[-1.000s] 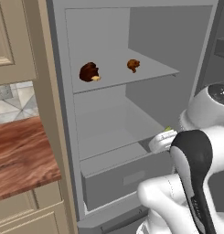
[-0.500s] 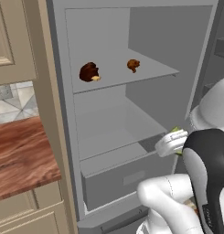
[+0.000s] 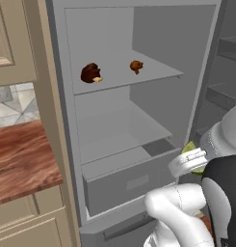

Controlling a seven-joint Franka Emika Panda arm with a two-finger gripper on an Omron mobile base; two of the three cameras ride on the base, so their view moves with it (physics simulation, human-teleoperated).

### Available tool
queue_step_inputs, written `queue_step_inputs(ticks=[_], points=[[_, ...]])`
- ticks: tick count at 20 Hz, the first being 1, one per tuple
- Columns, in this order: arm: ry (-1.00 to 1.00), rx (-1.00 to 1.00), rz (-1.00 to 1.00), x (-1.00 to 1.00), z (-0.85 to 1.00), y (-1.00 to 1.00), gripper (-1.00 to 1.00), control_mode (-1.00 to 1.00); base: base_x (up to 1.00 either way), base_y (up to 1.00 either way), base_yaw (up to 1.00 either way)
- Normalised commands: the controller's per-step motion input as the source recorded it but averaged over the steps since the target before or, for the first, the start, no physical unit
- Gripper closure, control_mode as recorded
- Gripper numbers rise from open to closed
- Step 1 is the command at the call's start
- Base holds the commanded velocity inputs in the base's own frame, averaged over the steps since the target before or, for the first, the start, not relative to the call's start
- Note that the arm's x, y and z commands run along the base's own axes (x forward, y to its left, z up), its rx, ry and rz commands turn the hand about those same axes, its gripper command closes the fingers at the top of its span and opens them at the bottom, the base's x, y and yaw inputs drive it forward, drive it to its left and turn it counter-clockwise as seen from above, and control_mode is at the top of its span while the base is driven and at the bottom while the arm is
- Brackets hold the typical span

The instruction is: Gather the squash and lemon wedge from the fridge and place them on a tray on the dining counter. Then gather the steak and chicken drumstick from the fridge and place them on the other tray.

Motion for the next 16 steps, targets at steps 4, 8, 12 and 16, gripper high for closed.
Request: queue_step_inputs(ticks=[4,8,12,16], points=[[0.00,0.00,0.00,0.00,0.00,0.00,1.00,1.00,-0.81,0.01,-0.12],[0.00,0.00,0.00,0.00,0.00,0.00,1.00,1.00,-0.82,0.00,-0.27],[0.00,0.00,0.00,0.00,0.00,0.00,1.00,1.00,-0.81,0.00,-0.41],[0.00,0.00,0.00,0.00,0.00,0.00,1.00,1.00,-0.74,-0.01,-0.47]])
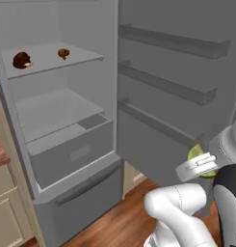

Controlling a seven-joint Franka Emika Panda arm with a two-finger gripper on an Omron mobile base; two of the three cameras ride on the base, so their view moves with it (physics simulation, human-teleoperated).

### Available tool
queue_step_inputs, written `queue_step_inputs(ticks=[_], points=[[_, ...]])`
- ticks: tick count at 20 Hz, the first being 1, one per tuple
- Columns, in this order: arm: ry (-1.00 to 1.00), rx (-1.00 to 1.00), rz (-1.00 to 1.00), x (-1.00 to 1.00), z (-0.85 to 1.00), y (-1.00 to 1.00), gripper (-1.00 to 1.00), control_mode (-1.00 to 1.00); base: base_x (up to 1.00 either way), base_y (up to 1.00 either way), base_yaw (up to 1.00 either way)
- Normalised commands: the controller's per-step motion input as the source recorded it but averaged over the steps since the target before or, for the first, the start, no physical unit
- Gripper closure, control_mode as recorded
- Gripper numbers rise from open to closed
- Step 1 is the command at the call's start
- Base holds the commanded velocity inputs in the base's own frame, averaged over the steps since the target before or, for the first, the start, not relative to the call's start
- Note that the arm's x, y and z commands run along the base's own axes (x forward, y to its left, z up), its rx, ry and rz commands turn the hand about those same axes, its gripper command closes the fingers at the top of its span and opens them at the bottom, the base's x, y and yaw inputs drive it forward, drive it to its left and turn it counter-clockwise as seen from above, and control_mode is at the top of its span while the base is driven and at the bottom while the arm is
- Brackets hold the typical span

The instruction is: Gather the squash and lemon wedge from the fridge and place them on a tray on the dining counter. Then gather the steak and chicken drumstick from the fridge and place them on the other tray.

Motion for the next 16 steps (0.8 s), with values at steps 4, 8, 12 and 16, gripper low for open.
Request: queue_step_inputs(ticks=[4,8,12,16], points=[[0.00,0.00,0.00,0.00,0.00,0.00,1.00,1.00,-0.66,-0.12,-0.49],[0.00,0.00,0.00,0.00,0.00,0.00,1.00,1.00,-0.58,-0.27,-0.48],[0.00,0.00,0.00,0.00,0.00,0.00,1.00,1.00,-0.45,-0.39,-0.47],[0.00,0.00,0.00,0.00,0.00,0.00,1.00,1.00,-0.32,-0.39,-0.48]])
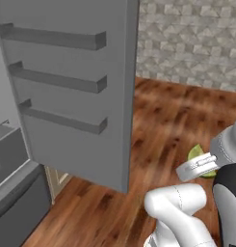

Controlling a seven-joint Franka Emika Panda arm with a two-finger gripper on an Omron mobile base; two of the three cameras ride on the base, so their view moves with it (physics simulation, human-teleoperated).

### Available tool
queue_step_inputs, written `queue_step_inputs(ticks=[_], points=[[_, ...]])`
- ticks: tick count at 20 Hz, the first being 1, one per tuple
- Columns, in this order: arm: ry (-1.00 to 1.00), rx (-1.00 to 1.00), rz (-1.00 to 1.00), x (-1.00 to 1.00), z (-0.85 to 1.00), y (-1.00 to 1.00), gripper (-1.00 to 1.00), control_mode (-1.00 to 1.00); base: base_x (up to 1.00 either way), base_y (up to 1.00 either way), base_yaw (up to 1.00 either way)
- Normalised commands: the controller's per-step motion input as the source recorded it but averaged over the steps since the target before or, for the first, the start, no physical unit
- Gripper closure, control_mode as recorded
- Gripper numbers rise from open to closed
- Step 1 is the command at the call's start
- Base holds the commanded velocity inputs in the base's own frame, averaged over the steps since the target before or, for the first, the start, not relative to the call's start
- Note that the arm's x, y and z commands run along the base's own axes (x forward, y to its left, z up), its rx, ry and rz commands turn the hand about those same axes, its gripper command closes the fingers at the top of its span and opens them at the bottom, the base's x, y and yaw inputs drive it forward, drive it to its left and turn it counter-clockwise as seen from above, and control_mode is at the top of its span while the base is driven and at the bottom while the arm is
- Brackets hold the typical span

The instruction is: Gather the squash and lemon wedge from the fridge and place them on a tray on the dining counter. Then gather the steak and chicken drumstick from the fridge and place them on the other tray.

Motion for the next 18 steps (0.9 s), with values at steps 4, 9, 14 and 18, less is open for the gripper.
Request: queue_step_inputs(ticks=[4,9,14,18], points=[[0.00,0.00,0.00,0.00,0.00,0.00,1.00,1.00,-0.18,-0.44,-0.47],[0.00,0.00,0.00,0.00,0.00,0.00,1.00,1.00,0.18,-0.40,-0.46],[0.00,0.00,0.00,0.00,0.00,0.00,1.00,1.00,0.61,-0.26,-0.44],[0.00,0.00,0.00,0.00,0.00,0.00,1.00,1.00,0.77,-0.12,-0.44]])
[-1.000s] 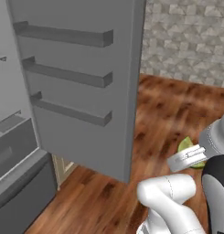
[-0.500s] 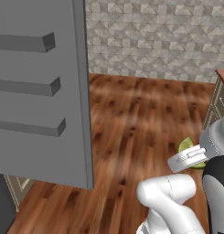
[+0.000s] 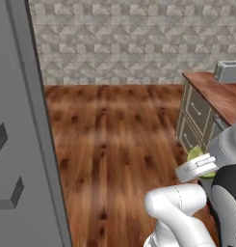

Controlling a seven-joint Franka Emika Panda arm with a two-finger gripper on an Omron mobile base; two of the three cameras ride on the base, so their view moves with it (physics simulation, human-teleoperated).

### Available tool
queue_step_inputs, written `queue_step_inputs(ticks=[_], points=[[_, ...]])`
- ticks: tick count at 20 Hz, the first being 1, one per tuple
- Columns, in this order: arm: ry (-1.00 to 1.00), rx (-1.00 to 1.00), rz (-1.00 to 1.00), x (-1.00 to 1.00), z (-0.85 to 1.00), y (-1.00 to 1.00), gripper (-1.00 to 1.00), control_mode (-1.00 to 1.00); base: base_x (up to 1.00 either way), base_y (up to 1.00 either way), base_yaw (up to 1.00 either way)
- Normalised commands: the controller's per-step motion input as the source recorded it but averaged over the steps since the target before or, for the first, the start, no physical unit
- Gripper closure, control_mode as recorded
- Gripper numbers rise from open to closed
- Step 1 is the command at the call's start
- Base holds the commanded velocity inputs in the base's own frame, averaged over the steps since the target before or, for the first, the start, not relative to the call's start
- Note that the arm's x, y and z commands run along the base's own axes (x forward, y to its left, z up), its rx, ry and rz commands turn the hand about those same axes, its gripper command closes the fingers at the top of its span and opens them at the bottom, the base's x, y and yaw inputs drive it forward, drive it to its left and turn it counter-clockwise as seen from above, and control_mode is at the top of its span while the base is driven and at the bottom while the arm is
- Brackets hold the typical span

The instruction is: Gather the squash and lemon wedge from the fridge and place them on a tray on the dining counter. Then gather the steak and chicken drumstick from the fridge and place them on the other tray.

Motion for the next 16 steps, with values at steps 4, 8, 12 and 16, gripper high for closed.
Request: queue_step_inputs(ticks=[4,8,12,16], points=[[0.00,0.00,0.00,0.00,0.00,0.00,1.00,1.00,0.84,-0.17,-0.37],[0.00,0.00,0.00,0.00,0.00,0.00,1.00,1.00,0.91,-0.04,-0.33],[0.00,0.00,0.00,0.00,0.00,0.00,1.00,1.00,0.99,0.00,-0.31],[0.00,0.00,0.00,0.00,0.00,0.00,1.00,1.00,1.00,0.00,-0.31]])
